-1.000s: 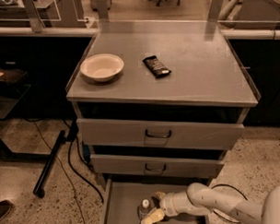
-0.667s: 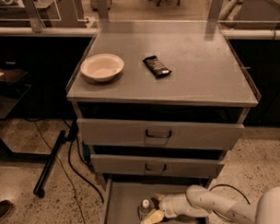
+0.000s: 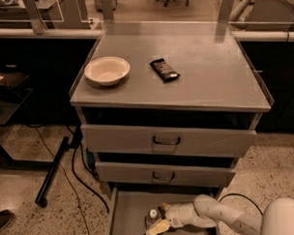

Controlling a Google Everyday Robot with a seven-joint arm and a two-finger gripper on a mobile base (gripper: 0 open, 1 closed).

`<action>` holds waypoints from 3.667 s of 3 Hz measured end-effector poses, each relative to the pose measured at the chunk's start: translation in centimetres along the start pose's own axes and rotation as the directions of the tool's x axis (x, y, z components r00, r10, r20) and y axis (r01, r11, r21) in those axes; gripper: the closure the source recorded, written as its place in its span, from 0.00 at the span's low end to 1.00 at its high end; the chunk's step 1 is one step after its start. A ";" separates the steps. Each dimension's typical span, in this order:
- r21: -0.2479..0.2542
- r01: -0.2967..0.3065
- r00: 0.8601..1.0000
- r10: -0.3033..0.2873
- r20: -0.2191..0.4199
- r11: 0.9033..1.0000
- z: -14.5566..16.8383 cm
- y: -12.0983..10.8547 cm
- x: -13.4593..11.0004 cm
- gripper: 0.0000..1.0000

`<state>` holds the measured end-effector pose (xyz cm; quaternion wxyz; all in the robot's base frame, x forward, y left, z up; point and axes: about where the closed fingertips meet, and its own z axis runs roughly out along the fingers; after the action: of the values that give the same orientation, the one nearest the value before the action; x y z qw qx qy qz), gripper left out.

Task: Pick blue plastic bottle from bottom drawer and place on counter

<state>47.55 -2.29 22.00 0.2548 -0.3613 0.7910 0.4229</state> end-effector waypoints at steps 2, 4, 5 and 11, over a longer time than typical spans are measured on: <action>-0.025 -0.043 0.999 0.044 0.024 0.999 1.1 0.6 0.8 0.00; -0.038 -0.068 0.997 0.069 0.031 0.997 1.7 1.2 1.4 0.00; -0.064 -0.103 0.994 0.105 0.039 0.993 2.1 1.2 1.6 0.19; -0.100 -0.082 0.992 0.090 0.084 0.992 -2.9 6.6 -3.7 1.00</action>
Offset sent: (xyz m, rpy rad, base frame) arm -0.0130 0.0101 -0.0127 0.0551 0.0561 -0.0335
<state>44.35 -0.90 29.30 0.2531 -0.3197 0.7725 0.4868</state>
